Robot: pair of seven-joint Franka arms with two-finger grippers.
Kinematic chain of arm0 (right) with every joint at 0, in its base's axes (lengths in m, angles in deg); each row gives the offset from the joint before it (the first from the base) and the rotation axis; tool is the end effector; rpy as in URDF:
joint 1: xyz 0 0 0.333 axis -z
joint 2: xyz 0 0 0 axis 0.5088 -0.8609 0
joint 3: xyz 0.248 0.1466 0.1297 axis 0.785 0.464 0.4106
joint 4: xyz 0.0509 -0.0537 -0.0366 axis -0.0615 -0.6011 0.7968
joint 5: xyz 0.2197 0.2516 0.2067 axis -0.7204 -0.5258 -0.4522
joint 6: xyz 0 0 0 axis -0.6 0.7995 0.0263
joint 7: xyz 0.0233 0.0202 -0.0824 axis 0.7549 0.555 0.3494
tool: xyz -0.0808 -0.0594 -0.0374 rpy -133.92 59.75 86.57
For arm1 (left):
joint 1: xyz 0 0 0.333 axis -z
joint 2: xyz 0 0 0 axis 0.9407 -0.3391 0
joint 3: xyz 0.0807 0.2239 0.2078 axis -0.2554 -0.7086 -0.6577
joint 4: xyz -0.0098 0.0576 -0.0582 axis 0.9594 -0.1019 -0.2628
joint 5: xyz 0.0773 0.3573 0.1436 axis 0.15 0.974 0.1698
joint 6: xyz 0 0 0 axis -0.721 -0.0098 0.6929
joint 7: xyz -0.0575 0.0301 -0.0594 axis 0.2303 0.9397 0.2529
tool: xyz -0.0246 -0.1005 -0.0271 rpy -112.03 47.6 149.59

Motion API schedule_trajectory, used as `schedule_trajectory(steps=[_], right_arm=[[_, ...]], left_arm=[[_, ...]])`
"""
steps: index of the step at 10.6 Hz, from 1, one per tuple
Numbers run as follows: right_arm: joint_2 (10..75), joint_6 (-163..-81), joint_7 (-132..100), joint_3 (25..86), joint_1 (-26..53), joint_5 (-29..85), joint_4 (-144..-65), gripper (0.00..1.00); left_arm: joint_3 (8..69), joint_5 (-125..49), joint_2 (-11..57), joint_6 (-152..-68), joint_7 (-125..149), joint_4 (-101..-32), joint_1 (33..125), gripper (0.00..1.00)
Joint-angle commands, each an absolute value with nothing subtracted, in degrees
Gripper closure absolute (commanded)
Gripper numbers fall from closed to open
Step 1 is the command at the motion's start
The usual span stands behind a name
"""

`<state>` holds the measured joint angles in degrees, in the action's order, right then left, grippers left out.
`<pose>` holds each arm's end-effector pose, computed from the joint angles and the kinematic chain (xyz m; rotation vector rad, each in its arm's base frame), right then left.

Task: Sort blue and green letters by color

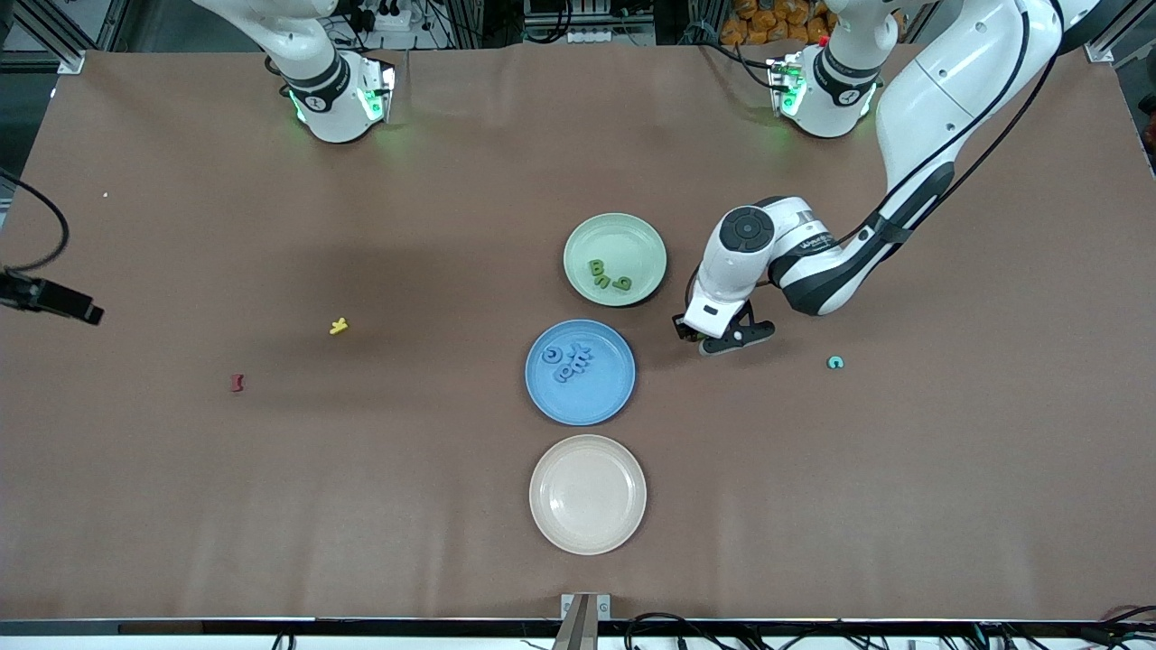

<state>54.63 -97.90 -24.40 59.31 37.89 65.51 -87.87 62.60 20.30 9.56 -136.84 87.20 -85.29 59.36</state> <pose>0.6073 -0.0944 0.5772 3.1109 -0.3292 -0.0524 0.4920 -0.3099 0.1749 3.0880 0.4446 0.1301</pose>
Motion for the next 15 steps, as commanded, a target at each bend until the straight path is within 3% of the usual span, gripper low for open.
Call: schedule_trajectory(steps=[1,4,11,15], right_arm=[[58.89,-93.73,-23.82,58.37,35.96,64.38,-87.48,0.0],[63.28,-92.66,-23.91,58.28,34.37,64.56,-88.17,0.0],[62.51,-95.73,-23.65,58.28,33.4,64.64,-90.73,0.0],[62.51,-95.82,-23.47,58.28,33.22,64.73,-90.91,0.0]], left_arm=[[61.99,21.68,8.97,-137.4,86.71,-84.93,59.37,1.0],[62.34,21.07,9.67,-137.23,87.76,-83.71,59.72,1.0],[66.82,20.45,11.26,-136.7,94.78,-82.47,59.72,1.0],[74.1,18.44,11.26,-131.09,100.5,-82.56,59.98,1.0]])
